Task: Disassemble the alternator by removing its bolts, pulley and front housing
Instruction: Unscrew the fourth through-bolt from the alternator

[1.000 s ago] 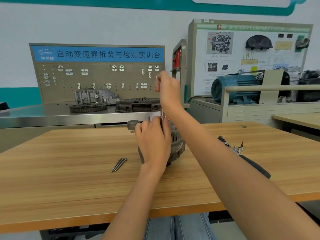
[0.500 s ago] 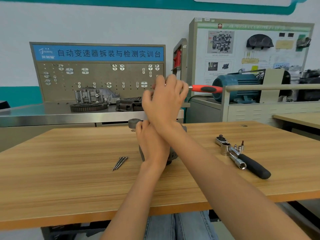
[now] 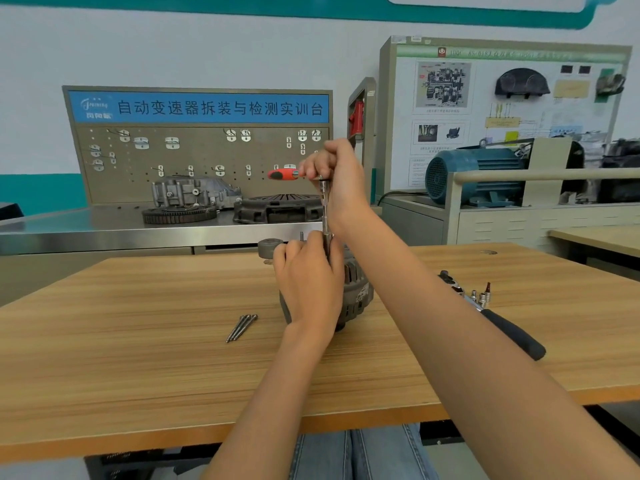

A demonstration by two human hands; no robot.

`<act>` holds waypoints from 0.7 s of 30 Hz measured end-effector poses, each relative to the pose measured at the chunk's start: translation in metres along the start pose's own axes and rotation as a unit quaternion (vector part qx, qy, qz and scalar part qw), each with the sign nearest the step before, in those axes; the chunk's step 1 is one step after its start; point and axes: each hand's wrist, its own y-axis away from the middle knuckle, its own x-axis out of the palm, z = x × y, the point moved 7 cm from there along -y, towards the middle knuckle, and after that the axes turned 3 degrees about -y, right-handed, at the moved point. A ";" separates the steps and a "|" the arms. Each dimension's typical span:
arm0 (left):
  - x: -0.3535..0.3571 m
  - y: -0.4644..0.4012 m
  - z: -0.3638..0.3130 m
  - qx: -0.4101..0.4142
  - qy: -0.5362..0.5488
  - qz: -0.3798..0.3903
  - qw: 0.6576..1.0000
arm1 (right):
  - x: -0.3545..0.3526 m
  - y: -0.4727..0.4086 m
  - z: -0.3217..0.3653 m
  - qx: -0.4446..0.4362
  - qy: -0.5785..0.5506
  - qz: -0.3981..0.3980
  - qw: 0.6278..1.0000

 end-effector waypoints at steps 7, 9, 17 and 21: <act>-0.001 -0.001 0.000 0.015 -0.005 0.021 1.000 | 0.007 0.035 0.017 -0.284 0.494 -0.137 0.810; -0.003 0.000 -0.001 0.014 0.008 0.013 1.000 | 0.012 0.042 0.013 -0.304 0.639 -0.174 0.684; 0.001 -0.001 0.000 0.006 0.007 0.015 1.000 | 0.004 0.022 0.019 -0.216 0.354 -0.099 0.905; -0.002 0.001 -0.002 0.006 0.014 -0.013 1.000 | -0.010 0.001 0.004 -0.016 0.048 -0.055 0.997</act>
